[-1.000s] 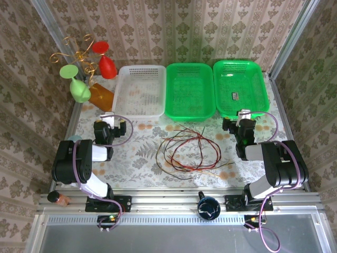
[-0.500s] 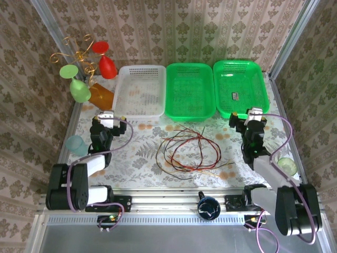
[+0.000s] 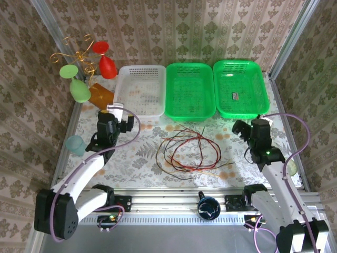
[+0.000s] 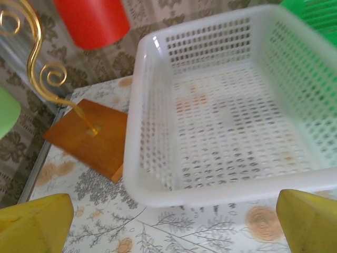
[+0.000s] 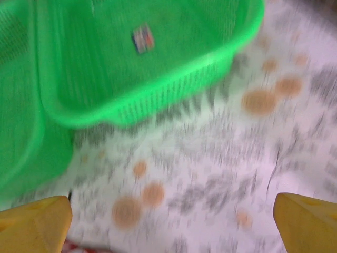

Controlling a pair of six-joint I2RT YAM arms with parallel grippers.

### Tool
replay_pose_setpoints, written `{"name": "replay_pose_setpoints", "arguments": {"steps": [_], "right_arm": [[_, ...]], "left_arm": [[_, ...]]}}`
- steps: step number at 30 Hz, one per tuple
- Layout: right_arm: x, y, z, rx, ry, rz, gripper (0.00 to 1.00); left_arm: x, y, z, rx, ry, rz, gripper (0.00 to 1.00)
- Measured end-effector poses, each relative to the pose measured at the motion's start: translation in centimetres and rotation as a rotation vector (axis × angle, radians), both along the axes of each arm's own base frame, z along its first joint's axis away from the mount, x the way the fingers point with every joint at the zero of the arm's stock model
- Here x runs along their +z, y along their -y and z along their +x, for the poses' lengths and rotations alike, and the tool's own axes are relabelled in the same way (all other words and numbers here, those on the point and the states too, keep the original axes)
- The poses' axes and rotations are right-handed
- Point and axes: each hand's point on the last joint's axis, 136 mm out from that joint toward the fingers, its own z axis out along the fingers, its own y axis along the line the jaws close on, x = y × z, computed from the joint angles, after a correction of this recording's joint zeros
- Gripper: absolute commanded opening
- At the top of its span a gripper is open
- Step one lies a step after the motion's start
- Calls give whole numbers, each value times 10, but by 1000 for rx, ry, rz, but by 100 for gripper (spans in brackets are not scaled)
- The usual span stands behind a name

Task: Untangle the cables

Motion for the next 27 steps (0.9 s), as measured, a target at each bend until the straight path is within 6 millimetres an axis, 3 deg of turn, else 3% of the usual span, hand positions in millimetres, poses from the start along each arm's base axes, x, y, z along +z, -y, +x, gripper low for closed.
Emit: {"name": "replay_pose_setpoints", "arguments": {"steps": [4,8,14,17,23,27], "right_arm": [[-57,-26,-27,43,-274,138,98],[-89,-44,-46,62,-410,247,83],[-102,-54,-58,59,-487,317,62],[-108,-55,-63,46,-504,337,54],[-126,-55,-77,14,-542,356,43],[-129,-56,-76,4,-532,374,29]], "left_arm": [[13,37,-13,-95,-44,-62,100],[2,83,-26,-192,-128,-120,100],[-39,157,-49,-350,-262,-84,100],[-45,180,-51,-388,-286,-75,100],[-42,210,-49,-429,-300,-131,97],[-41,224,-51,-459,-300,-138,96]]}}
